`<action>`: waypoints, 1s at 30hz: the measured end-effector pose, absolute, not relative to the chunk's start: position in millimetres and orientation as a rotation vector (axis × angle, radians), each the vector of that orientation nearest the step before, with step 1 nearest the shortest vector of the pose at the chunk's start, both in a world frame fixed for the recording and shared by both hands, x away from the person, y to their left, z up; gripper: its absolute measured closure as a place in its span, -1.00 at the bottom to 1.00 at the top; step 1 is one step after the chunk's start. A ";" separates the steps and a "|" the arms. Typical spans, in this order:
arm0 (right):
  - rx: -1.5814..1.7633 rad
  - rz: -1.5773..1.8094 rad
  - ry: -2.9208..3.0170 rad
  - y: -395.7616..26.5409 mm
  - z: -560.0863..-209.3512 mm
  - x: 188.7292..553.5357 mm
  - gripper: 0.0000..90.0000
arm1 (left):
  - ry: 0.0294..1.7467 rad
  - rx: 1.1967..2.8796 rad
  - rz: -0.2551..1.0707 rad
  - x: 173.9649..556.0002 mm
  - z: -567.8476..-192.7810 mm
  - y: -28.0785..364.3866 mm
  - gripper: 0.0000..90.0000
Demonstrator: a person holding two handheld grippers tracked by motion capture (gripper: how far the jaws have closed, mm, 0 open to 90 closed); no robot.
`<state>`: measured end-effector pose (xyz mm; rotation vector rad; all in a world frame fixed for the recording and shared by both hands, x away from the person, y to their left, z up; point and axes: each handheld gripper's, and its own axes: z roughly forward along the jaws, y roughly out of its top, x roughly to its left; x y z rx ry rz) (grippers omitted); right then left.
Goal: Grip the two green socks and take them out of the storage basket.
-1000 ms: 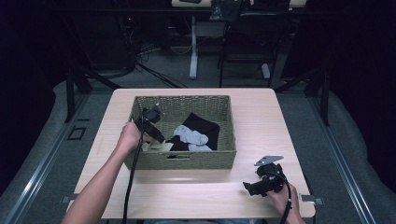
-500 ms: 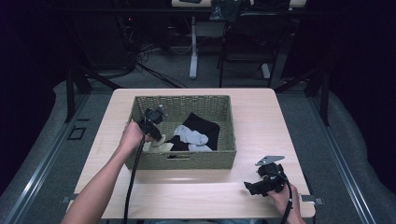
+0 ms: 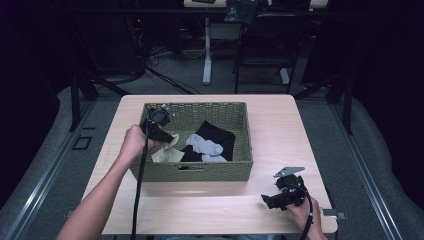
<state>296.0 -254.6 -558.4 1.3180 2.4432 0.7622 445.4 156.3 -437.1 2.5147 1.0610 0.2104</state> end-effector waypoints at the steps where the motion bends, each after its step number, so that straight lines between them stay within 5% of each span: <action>1: 1.318 0.766 2.443 -254.6 -558.3 295.9 -0.95 | 1.056 2.509 0.220 444.5 -433.8 155.5 0.88; 30: 1.302 0.767 2.448 -252.8 -558.1 295.4 -0.94 | 0.994 2.413 0.390 438.6 -340.1 160.3 0.88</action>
